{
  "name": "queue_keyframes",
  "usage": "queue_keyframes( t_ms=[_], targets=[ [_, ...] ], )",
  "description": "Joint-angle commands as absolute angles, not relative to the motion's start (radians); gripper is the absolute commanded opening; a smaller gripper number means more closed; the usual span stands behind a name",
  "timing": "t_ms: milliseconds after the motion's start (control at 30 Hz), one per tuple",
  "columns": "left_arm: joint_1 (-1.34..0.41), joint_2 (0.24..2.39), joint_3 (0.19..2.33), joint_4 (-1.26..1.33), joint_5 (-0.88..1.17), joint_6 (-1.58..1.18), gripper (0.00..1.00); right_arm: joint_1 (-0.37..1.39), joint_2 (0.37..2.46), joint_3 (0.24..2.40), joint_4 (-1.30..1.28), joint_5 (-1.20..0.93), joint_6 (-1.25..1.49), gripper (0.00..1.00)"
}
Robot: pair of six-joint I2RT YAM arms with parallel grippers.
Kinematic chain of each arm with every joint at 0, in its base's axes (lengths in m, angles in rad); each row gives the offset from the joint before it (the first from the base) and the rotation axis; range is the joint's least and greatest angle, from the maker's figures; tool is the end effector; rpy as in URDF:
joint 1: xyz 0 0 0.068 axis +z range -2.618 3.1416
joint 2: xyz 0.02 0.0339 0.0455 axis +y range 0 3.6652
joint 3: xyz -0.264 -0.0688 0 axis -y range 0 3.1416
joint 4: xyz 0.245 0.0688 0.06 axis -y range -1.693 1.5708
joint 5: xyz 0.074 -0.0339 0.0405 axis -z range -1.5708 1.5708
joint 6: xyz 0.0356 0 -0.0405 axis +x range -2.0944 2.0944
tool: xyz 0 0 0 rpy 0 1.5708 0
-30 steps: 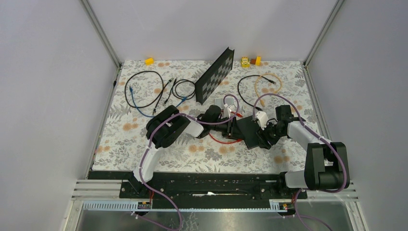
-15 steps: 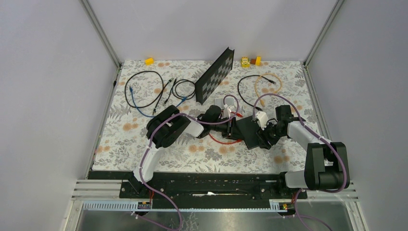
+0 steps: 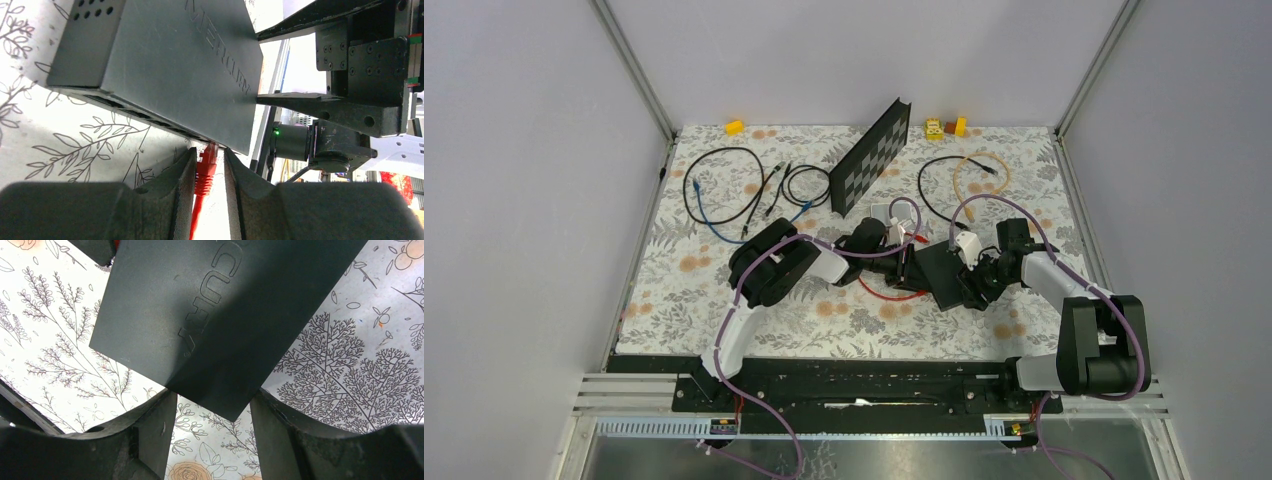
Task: Pull the plug from the switch port
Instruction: Pull the connector from the switch port.
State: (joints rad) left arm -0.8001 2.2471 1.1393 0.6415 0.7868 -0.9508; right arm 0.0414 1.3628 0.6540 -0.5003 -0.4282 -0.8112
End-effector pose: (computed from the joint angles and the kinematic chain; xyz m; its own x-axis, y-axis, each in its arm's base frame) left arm 0.2863 -0.3310 0.0824 -0.9529 0.1564 -0.2599 0.2955 0.2847 -0.9120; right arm 0.2274 0.0242 0.1584 -0.5098 -0.6813 -0.5253 -0.8046 0.5937 0.0109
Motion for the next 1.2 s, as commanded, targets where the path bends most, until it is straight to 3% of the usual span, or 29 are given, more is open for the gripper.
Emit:
queue_keyframes(
  t_ms=[0,600,1167],
  targets=[
    [-0.814,2.290,1.154,0.553,0.768,-0.928,0.30,0.053,1.342,0.662,-0.515,-0.445,-0.801,0.62],
    [-0.807,2.303,1.194,0.492,0.751,-0.930,0.23,0.054,1.302,0.651,-0.517,-0.444,-0.788,0.62],
    [-0.786,2.299,1.203,0.474,0.756,-0.921,0.12,0.057,1.164,0.644,-0.507,-0.415,-0.716,0.86]
  ],
)
